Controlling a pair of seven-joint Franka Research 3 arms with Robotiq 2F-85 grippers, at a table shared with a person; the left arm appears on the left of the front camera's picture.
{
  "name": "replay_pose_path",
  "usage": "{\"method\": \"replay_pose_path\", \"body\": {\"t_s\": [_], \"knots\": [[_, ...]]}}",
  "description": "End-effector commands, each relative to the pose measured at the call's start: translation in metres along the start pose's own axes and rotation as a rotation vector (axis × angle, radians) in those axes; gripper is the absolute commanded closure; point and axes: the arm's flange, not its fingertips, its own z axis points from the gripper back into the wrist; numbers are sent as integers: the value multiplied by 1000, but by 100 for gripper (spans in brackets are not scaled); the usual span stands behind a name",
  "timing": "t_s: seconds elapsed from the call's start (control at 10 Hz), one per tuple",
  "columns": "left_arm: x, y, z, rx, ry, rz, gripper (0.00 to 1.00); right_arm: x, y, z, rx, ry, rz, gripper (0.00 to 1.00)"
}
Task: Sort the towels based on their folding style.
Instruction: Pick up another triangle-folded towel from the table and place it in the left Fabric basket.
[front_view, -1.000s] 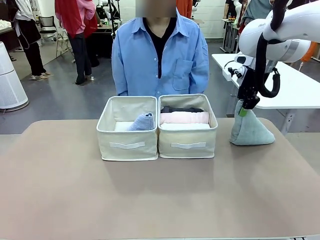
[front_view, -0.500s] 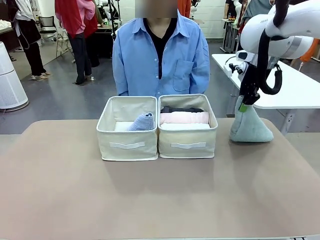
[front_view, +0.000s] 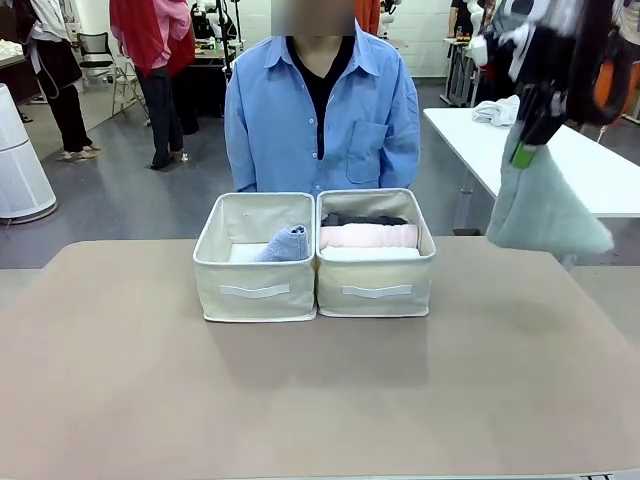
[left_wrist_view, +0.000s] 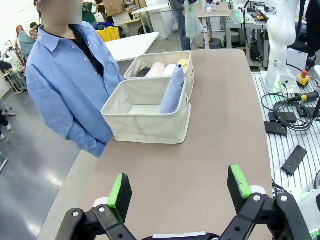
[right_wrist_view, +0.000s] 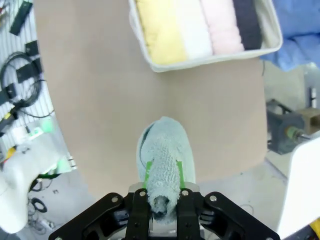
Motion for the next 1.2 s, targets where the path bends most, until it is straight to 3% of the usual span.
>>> {"method": "replay_pose_path", "body": {"t_s": [0.0, 0.2, 0.3, 0.7, 0.8, 1.1], "knots": [[0, -3, 0, 11, -21, -18, 0, 8, 25, 31, -54, -25, 0, 100], [0, -3, 0, 11, -21, -18, 0, -3, 36, 47, -109, -48, -48, 100], [0, -3, 0, 11, -21, -18, 0, 7, 38, 48, -58, -22, 13, 100], [0, -3, 0, 11, -21, -18, 0, 7, 38, 48, -58, -22, 13, 100], [0, -3, 0, 11, -21, -18, 0, 8, 38, 47, -55, -29, 10, 83], [0, -3, 0, 11, -21, -18, 0, 142, 28, 53, -119, -166, 128, 83]]}}
